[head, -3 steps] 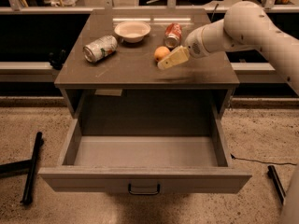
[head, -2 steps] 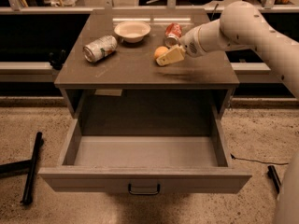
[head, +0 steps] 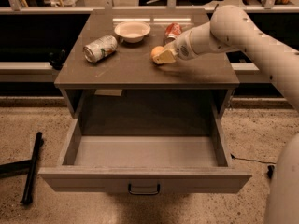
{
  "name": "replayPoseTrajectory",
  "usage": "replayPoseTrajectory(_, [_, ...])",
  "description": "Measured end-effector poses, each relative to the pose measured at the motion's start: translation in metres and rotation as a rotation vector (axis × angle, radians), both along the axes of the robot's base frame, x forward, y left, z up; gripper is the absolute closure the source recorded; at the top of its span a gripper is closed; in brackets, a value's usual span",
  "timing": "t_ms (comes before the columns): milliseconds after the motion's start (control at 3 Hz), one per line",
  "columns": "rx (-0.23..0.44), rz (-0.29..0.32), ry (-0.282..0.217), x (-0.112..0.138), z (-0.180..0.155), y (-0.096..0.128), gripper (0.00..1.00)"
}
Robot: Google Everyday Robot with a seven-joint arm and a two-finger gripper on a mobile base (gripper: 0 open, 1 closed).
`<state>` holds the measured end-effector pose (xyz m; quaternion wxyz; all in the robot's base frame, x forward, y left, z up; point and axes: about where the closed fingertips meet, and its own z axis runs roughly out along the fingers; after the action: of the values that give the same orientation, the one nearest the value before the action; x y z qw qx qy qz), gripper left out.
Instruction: Place orange into top drawer
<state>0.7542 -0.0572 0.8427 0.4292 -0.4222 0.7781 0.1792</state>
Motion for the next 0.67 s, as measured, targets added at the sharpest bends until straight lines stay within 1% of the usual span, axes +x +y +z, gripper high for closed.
replayPoseTrajectory(333, [0.006,0.043,0.002,-0.003,-0.001,0.016,0.88])
replayPoseTrajectory(667, [0.025,0.107,-0.037,-0.021,0.027,0.018,1.0])
